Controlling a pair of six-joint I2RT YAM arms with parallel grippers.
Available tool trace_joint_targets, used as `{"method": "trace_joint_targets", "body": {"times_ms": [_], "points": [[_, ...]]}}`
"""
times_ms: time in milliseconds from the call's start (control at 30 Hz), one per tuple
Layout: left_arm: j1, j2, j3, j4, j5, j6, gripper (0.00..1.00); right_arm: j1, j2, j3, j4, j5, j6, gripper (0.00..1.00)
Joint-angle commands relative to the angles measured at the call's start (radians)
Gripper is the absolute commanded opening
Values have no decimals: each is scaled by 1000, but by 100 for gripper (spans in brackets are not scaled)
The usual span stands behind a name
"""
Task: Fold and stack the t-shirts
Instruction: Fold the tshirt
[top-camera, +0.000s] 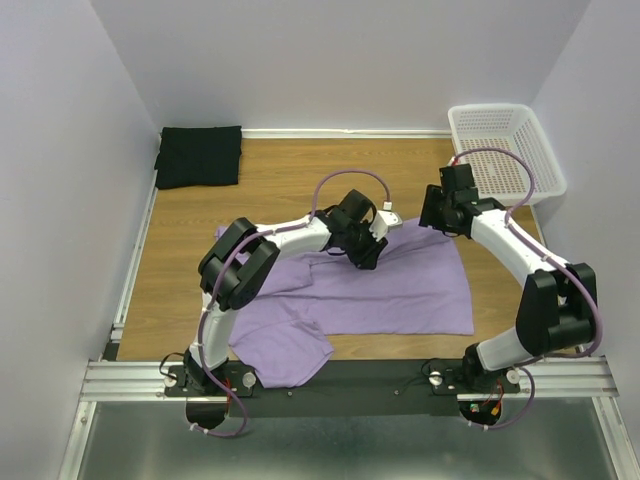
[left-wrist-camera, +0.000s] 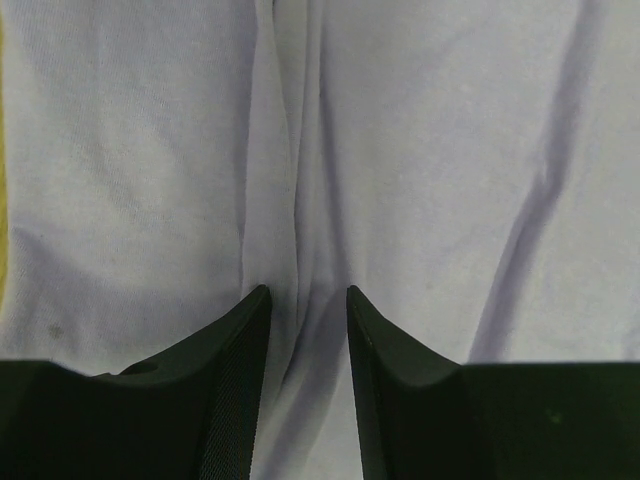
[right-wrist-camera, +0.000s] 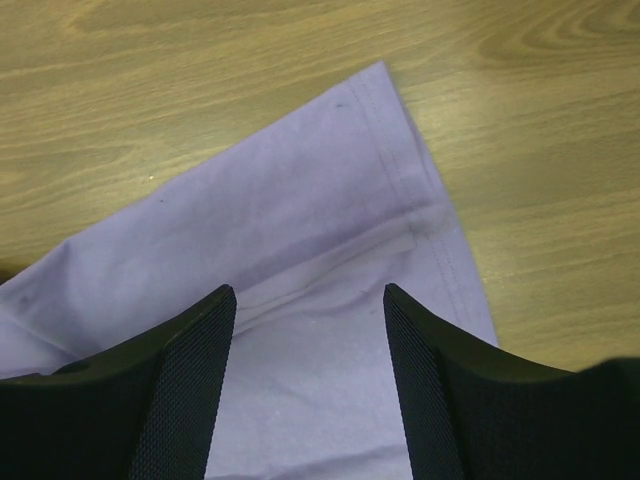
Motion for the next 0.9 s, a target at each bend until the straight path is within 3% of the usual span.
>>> {"method": "trace_joint_targets", "body": {"times_ms": [0,267,400,767,867], "points": [[-13,-23,-24,-16,-44,-17,45,-1,47,27,33,-78,-24,66],[-13,-18,-18,-11,-117,-23,46,-3,210,110,45,-166,-44,60],[-9,-9,-17,-4,-144,-42,46,-3,245,99,42,-187,-41,50],[19,6,3,7,-216,-77,55,-12,139,-68,16,-227,-22,39],[21,-1,6,7,-215,-85,62,-12,104,-102,4,-244,5,37]]}}
